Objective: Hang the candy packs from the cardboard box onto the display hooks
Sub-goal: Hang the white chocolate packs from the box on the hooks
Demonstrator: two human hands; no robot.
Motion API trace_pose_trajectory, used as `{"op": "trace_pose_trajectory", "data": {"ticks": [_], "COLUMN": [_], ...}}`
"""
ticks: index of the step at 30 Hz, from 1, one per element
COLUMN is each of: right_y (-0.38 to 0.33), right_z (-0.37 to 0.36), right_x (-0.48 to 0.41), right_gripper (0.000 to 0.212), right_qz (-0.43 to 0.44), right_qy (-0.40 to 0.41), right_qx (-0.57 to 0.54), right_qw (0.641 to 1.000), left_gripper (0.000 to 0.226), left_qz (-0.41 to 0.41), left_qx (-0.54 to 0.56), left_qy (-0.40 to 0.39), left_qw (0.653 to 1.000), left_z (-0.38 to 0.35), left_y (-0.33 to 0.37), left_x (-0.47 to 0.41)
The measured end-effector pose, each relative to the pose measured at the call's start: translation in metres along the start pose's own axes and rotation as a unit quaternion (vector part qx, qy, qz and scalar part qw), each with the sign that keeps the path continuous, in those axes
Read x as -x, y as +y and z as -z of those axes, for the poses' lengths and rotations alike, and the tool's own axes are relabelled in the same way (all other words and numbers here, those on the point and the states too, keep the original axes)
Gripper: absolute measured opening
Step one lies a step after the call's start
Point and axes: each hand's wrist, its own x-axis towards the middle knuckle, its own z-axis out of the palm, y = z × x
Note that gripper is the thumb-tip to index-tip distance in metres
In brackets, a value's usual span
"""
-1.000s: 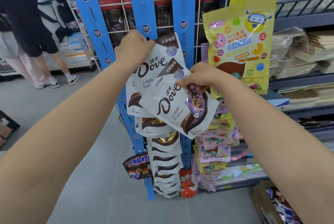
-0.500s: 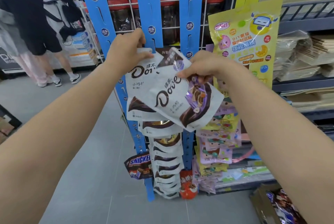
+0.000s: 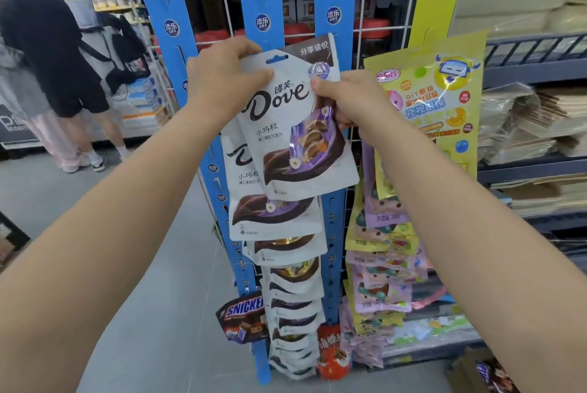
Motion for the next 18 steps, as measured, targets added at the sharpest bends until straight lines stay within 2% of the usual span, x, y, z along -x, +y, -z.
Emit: {"op": "trace_pose_trajectory", "data": {"ticks": [6, 11, 14, 16, 18], "right_y": [-0.012, -0.014, -0.015, -0.015, -0.016], "right_z": [-0.007, -0.013, -0.014, -0.015, -0.016], "right_x": [-0.006, -0.014, -0.015, -0.016, -0.017], "right_gripper": [0.038, 0.042, 0.043, 0.043, 0.042], "right_qz": [0.022, 0.025, 0.020, 0.017, 0.009], "right_qy": [0.018, 0.036, 0.032, 0.034, 0.036], "right_qx": [-0.011, -0.019, -0.021, -0.015, -0.004], "right_qw": [1.000, 0.999, 0.999, 0.999, 0.999], "left_gripper": [0.031, 0.019, 0.028, 0.029, 0.020], "left_qz": [-0.004, 0.038, 0.060, 0.082, 0.106], "left_qx": [-0.037, -0.011, -0.001, 0.000, -0.015], "left_qy": [0.003, -0.042, -0.079, -0.074, -0.061], "left_qw": [0.999, 0.998, 0.995, 0.994, 0.992], "left_z": [0.002, 0.006, 0.008, 0.007, 0.005], "left_y": [0.013, 0.014, 0.013, 0.014, 0.015], "left_x": [-0.014, -0.026, -0.030, -0.034, -0.038]}}
